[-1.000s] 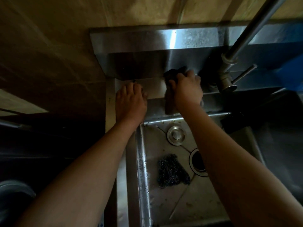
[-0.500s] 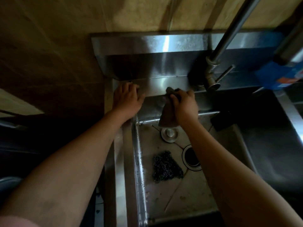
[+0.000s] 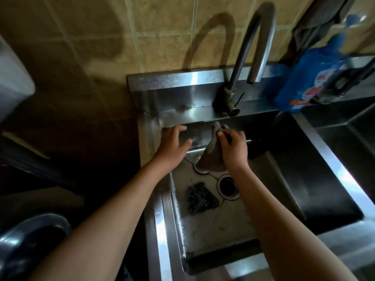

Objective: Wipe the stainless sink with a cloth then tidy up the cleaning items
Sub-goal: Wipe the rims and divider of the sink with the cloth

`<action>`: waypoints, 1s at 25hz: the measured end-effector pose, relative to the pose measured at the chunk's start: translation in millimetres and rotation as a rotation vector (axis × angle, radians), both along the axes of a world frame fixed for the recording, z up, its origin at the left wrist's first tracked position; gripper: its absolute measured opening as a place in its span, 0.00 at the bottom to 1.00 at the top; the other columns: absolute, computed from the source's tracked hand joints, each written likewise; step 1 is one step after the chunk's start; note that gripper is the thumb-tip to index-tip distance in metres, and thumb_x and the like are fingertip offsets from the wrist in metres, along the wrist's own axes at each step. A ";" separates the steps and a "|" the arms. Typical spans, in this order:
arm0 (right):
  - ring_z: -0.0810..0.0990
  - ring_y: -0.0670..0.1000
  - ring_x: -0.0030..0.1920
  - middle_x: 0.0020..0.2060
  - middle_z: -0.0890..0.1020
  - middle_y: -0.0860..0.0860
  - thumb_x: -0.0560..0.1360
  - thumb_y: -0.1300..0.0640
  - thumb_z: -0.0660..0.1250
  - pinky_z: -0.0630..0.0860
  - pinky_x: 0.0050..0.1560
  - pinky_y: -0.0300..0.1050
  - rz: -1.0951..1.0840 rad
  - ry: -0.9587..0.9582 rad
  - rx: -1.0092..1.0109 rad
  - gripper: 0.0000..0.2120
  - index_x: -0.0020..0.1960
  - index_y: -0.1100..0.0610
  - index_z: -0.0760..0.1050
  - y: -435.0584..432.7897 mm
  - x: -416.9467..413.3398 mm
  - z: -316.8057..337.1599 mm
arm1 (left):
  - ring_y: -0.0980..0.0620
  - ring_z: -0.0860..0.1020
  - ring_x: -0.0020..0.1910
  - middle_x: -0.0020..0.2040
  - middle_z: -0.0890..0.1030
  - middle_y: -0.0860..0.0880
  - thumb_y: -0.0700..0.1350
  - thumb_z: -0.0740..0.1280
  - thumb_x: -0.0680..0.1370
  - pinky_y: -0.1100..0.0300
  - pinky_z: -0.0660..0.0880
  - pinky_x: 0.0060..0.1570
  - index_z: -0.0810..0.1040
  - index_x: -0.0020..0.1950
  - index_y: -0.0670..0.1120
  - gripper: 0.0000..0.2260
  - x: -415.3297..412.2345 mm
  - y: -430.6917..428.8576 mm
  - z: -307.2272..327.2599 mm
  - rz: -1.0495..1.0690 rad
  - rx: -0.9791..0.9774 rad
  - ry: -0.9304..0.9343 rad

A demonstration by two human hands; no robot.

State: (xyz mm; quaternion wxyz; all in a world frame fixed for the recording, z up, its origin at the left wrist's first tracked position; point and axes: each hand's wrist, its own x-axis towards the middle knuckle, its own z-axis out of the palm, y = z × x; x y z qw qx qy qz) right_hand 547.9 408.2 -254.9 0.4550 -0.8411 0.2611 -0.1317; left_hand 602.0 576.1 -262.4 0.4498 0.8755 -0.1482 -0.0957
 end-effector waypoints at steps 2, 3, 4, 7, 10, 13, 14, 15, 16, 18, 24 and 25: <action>0.69 0.45 0.47 0.49 0.69 0.47 0.76 0.50 0.63 0.64 0.49 0.37 -0.027 -0.033 -0.009 0.13 0.57 0.55 0.76 -2.3 -21.7 9.2 | 0.50 0.65 0.66 0.64 0.68 0.46 0.47 0.63 0.76 0.61 0.60 0.62 0.67 0.63 0.48 0.16 -19.1 -3.9 10.3 -0.006 -0.054 -0.020; 0.69 0.45 0.47 0.49 0.69 0.47 0.76 0.50 0.63 0.63 0.50 0.37 -0.042 -0.054 -0.010 0.13 0.57 0.55 0.77 -4.5 -32.4 14.2 | 0.51 0.66 0.65 0.64 0.68 0.46 0.47 0.63 0.76 0.60 0.61 0.62 0.68 0.63 0.47 0.15 -28.1 -6.4 17.2 -0.001 -0.090 -0.014; 0.70 0.45 0.47 0.49 0.69 0.48 0.76 0.50 0.63 0.64 0.50 0.37 -0.054 -0.071 -0.009 0.13 0.57 0.55 0.77 -7.3 -42.9 19.9 | 0.51 0.66 0.65 0.64 0.68 0.46 0.46 0.63 0.77 0.60 0.62 0.63 0.68 0.62 0.47 0.15 -37.4 -9.6 25.2 0.003 -0.125 -0.007; 0.70 0.44 0.46 0.49 0.70 0.49 0.76 0.50 0.63 0.64 0.50 0.38 -0.067 -0.091 -0.011 0.13 0.57 0.55 0.77 -20.3 -67.8 37.5 | 0.51 0.67 0.64 0.62 0.68 0.47 0.44 0.63 0.77 0.57 0.63 0.65 0.69 0.63 0.44 0.15 -65.0 -22.1 50.2 0.020 -0.194 -0.013; 0.70 0.44 0.47 0.48 0.69 0.47 0.76 0.50 0.63 0.64 0.50 0.38 -0.071 -0.127 -0.020 0.14 0.58 0.55 0.76 -39.8 -83.2 55.6 | 0.51 0.67 0.65 0.65 0.69 0.44 0.41 0.63 0.77 0.59 0.64 0.65 0.66 0.64 0.42 0.17 -88.3 -40.7 69.6 0.009 -0.239 -0.016; 0.70 0.44 0.46 0.48 0.69 0.48 0.76 0.50 0.63 0.63 0.49 0.35 -0.042 -0.167 -0.034 0.15 0.59 0.56 0.76 -73.2 -90.7 64.5 | 0.53 0.67 0.63 0.65 0.70 0.43 0.39 0.63 0.77 0.62 0.63 0.63 0.65 0.65 0.41 0.17 -104.9 -71.9 78.7 0.013 -0.278 -0.002; 0.70 0.44 0.46 0.48 0.69 0.48 0.76 0.50 0.64 0.62 0.48 0.32 -0.024 -0.172 -0.041 0.15 0.59 0.56 0.76 -86.9 -92.5 64.2 | 0.54 0.67 0.62 0.64 0.70 0.44 0.39 0.63 0.77 0.62 0.63 0.62 0.65 0.65 0.41 0.17 -108.8 -84.9 78.3 0.032 -0.292 0.006; 0.70 0.44 0.45 0.47 0.69 0.48 0.76 0.51 0.64 0.61 0.46 0.30 -0.002 -0.179 -0.049 0.15 0.58 0.57 0.76 -101.9 -93.9 62.5 | 0.54 0.68 0.62 0.64 0.70 0.44 0.39 0.63 0.77 0.62 0.64 0.62 0.66 0.64 0.41 0.17 -112.4 -99.5 76.4 0.056 -0.302 0.012; 0.69 0.44 0.45 0.47 0.70 0.48 0.76 0.51 0.64 0.60 0.43 0.28 0.017 -0.186 -0.053 0.14 0.58 0.57 0.76 -115.9 -94.2 60.1 | 0.53 0.68 0.62 0.63 0.71 0.44 0.38 0.63 0.77 0.60 0.64 0.63 0.66 0.64 0.41 0.17 -115.1 -113.2 73.7 0.082 -0.311 0.016; 0.69 0.44 0.44 0.46 0.70 0.48 0.76 0.52 0.65 0.60 0.42 0.28 0.056 -0.183 -0.047 0.14 0.57 0.58 0.77 -147.9 -92.4 54.4 | 0.51 0.70 0.61 0.62 0.72 0.43 0.37 0.63 0.76 0.60 0.66 0.62 0.67 0.63 0.40 0.16 -120.7 -145.4 67.8 0.167 -0.345 0.031; 0.69 0.44 0.46 0.47 0.69 0.47 0.76 0.51 0.64 0.62 0.45 0.32 0.206 -0.161 -0.045 0.13 0.57 0.56 0.77 -233.9 -73.6 49.7 | 0.57 0.73 0.50 0.56 0.73 0.46 0.35 0.62 0.77 0.78 0.69 0.46 0.68 0.61 0.41 0.13 -132.8 -241.0 58.7 0.374 -0.473 0.072; 0.69 0.44 0.46 0.47 0.69 0.47 0.76 0.51 0.64 0.62 0.45 0.32 0.217 -0.162 -0.046 0.14 0.58 0.56 0.77 -239.9 -70.2 49.2 | 0.59 0.73 0.49 0.55 0.74 0.46 0.36 0.62 0.77 0.78 0.69 0.45 0.69 0.60 0.42 0.12 -133.5 -248.9 56.9 0.384 -0.477 0.079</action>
